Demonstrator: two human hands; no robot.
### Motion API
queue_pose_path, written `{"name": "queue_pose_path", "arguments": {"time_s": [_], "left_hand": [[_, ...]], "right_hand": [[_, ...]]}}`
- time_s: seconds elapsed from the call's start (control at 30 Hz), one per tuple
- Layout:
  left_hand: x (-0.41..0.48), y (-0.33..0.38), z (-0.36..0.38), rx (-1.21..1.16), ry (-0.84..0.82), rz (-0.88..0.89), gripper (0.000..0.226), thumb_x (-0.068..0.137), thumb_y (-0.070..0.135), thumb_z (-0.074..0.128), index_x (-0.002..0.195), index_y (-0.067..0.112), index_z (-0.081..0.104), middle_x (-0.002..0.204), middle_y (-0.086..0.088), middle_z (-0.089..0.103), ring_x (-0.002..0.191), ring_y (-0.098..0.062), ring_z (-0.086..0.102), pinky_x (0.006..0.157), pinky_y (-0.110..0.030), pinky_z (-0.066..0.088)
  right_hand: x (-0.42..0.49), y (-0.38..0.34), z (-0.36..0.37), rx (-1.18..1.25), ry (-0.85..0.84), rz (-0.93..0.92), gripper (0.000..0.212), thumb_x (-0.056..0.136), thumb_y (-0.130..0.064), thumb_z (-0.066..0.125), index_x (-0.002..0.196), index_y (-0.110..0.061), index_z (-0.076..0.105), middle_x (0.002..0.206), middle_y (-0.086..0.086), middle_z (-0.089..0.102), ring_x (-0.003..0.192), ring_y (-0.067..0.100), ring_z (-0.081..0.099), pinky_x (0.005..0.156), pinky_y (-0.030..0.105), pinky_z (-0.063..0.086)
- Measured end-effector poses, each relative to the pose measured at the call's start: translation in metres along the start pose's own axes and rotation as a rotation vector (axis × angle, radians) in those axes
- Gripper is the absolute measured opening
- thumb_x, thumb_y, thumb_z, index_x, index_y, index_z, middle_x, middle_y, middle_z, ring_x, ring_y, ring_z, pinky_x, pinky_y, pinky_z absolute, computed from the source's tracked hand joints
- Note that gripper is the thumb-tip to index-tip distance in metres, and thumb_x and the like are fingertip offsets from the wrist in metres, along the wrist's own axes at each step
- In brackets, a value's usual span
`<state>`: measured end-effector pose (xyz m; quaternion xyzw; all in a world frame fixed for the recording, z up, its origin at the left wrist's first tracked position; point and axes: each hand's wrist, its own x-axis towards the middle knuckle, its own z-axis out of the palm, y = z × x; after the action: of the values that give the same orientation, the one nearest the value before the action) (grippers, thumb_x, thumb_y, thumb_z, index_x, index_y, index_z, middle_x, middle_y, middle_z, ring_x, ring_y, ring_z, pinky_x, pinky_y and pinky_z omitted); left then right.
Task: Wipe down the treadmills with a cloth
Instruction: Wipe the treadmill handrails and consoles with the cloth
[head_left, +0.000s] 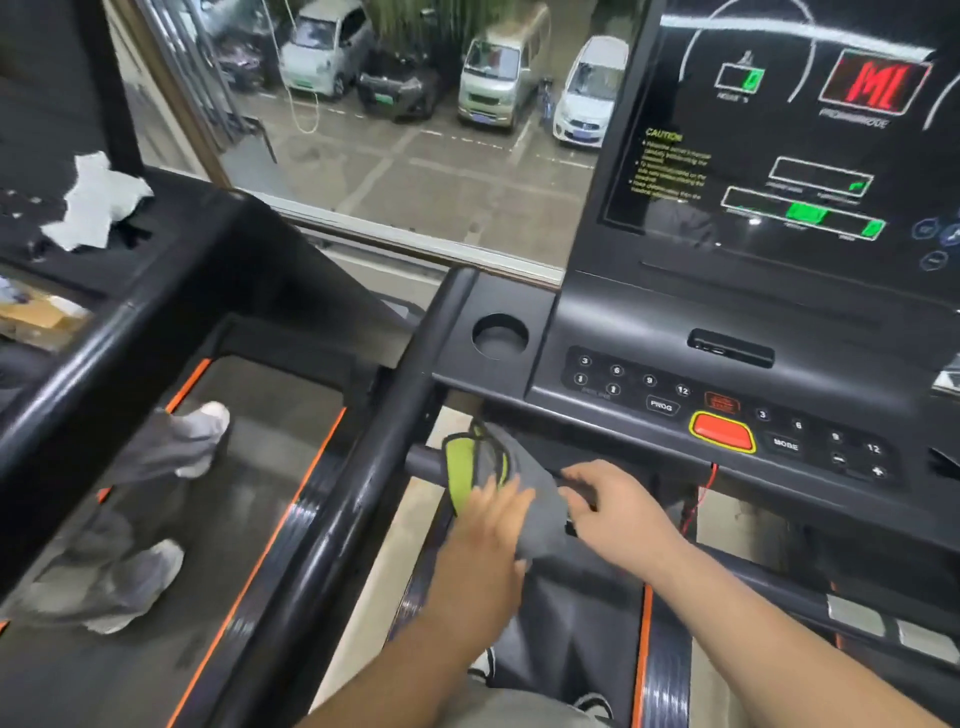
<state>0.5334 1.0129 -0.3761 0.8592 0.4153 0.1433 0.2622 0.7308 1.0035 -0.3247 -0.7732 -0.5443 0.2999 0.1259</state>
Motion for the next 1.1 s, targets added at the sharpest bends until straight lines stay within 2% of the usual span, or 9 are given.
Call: {"name": "queue_pose_path", "arguments": {"time_s": [0.1,0.17,0.27,0.4,0.53,0.63,0.77,0.93,1.1], "left_hand": [[-0.016,0.007,-0.026,-0.357,-0.078,-0.127,0.069,0.086,0.024,0.048,0.154,0.031,0.039,0.155,0.008,0.048,0.143,-0.014,0.044,0.121,-0.030,0.032],[-0.022,0.006,-0.062,-0.584,0.084,-0.229,0.058,0.087,0.028,0.053,0.144,0.034,0.048,0.130,0.013,0.066,0.120,-0.010,0.062,0.102,-0.038,0.051],[-0.018,-0.006,-0.115,-0.717,0.420,-0.216,0.037,0.089,0.026,0.062,0.126,0.026,0.060,0.111,0.006,0.071,0.105,-0.016,0.068,0.092,-0.043,0.055],[-0.002,-0.034,-0.150,-0.302,0.604,-0.150,0.036,0.087,0.028,0.062,0.121,0.016,0.060,0.118,-0.003,0.066,0.110,-0.026,0.062,0.095,-0.044,0.050],[-0.010,-0.085,-0.105,0.202,0.277,-0.237,0.058,0.079,0.036,0.053,0.135,0.020,0.053,0.138,-0.013,0.054,0.111,-0.040,0.060,0.093,-0.047,0.051],[-0.020,-0.095,-0.091,0.218,0.187,-0.332,0.065,0.077,0.039,0.051,0.140,0.023,0.055,0.150,-0.015,0.045,0.111,-0.040,0.060,0.090,-0.049,0.055],[-0.063,-0.084,-0.092,0.232,0.194,-0.444,0.072,0.076,0.029,0.076,0.143,0.025,0.052,0.155,-0.013,0.041,0.114,-0.038,0.060,0.093,-0.046,0.054],[-0.174,-0.064,-0.062,0.431,0.199,-0.555,0.084,0.055,0.015,0.088,0.135,0.018,0.060,0.152,-0.022,0.042,0.124,-0.044,0.054,0.097,-0.054,0.052],[-0.207,-0.041,-0.052,0.504,0.120,-0.663,0.077,0.047,-0.001,0.079,0.121,0.018,0.066,0.145,-0.025,0.049,0.122,-0.049,0.052,0.096,-0.057,0.050]], "right_hand": [[0.008,-0.022,-0.001,0.007,-0.064,-0.004,0.019,0.093,-0.017,0.057,0.104,-0.009,0.070,0.108,0.008,0.070,0.106,0.028,0.063,0.098,0.041,0.050],[0.014,-0.042,-0.001,0.009,-0.059,-0.072,0.018,0.096,-0.021,0.056,0.102,-0.013,0.071,0.105,0.004,0.070,0.104,0.024,0.063,0.096,0.041,0.049],[0.027,-0.076,0.006,-0.044,-0.038,-0.178,0.025,0.100,-0.037,0.054,0.107,-0.020,0.071,0.110,0.001,0.068,0.107,0.022,0.062,0.095,0.039,0.049],[0.032,-0.093,0.027,-0.301,-0.105,-0.172,0.026,0.093,-0.046,0.055,0.091,-0.021,0.062,0.101,0.001,0.064,0.103,0.028,0.062,0.081,0.038,0.053],[0.028,-0.088,0.043,-0.496,-0.077,-0.204,0.013,0.095,-0.033,0.054,0.098,-0.022,0.060,0.101,-0.002,0.056,0.108,0.025,0.058,0.072,0.034,0.047],[0.032,-0.093,0.043,-0.530,-0.075,-0.194,0.014,0.095,-0.030,0.053,0.102,-0.020,0.060,0.100,-0.002,0.052,0.109,0.025,0.057,0.072,0.034,0.047],[0.023,-0.100,0.046,-0.524,-0.040,-0.263,0.028,0.097,-0.036,0.053,0.116,-0.018,0.061,0.118,0.002,0.054,0.116,0.025,0.053,0.080,0.038,0.052],[-0.008,-0.119,0.070,-0.195,-0.094,-0.513,0.036,0.096,-0.028,0.058,0.130,-0.017,0.065,0.130,-0.002,0.058,0.122,0.022,0.054,0.097,0.036,0.050],[-0.049,-0.131,0.083,0.112,-0.346,-0.352,0.021,0.098,-0.024,0.060,0.111,-0.013,0.072,0.112,0.002,0.074,0.104,0.019,0.066,0.095,0.029,0.049]]}}
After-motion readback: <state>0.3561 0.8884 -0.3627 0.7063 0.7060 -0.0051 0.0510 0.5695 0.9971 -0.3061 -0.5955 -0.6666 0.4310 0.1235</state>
